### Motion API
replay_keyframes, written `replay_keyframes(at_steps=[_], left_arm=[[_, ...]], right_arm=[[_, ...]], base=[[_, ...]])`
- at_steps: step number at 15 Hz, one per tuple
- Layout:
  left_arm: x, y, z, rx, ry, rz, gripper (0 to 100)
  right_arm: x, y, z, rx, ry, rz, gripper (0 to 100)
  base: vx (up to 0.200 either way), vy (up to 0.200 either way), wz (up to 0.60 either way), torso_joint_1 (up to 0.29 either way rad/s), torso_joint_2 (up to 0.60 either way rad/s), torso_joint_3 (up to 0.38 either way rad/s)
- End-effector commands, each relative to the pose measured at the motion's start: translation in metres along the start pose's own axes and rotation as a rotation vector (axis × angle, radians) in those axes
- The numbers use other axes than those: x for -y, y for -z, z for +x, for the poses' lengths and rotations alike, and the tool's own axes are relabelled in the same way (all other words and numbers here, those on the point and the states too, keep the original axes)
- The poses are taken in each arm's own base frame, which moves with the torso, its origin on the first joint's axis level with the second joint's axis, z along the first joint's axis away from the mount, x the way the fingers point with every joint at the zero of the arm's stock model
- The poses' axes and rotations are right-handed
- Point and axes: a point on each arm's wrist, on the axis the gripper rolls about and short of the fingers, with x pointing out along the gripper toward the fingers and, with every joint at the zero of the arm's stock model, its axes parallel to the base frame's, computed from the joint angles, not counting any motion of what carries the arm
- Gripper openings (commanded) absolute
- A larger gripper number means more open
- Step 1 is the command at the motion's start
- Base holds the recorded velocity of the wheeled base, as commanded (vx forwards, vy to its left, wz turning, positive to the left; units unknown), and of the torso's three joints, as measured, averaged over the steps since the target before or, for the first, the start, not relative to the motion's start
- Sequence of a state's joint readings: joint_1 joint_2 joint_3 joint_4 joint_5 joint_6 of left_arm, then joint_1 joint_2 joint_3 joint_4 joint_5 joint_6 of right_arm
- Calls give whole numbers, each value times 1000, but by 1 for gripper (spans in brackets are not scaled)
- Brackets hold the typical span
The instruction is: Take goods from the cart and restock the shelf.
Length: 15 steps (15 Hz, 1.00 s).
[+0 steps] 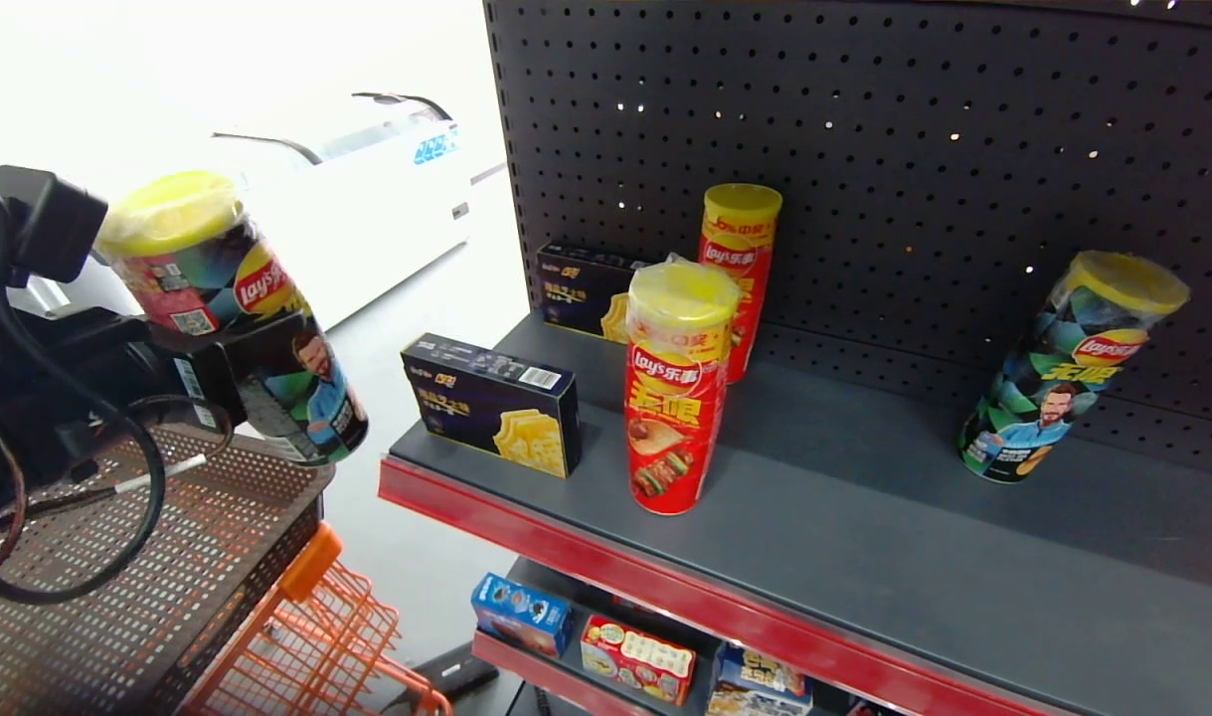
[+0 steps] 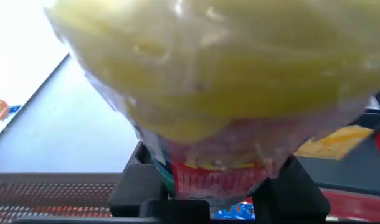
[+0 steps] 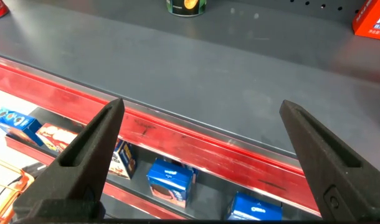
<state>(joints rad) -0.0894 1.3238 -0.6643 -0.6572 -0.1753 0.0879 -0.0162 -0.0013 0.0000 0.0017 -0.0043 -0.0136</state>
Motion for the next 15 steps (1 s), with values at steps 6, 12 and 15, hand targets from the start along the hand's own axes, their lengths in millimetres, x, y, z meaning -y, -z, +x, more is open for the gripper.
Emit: replay_keyframes(at_steps=[6,12,15], left_arm=[[20,-4,-28,51,216,5,0],[38,5,-29,17,313,-5,0],[57,11,-36,-15,416,-6,0]], right_arm=[[0,0,0,-1,0,0,100],[0,0,0,-1,0,0,100],[0,0,0,-1,-7,-2,100]], base=[[0,0,0,0,0,0],[0,0,0,0,0,0],[0,0,0,0,0,0]])
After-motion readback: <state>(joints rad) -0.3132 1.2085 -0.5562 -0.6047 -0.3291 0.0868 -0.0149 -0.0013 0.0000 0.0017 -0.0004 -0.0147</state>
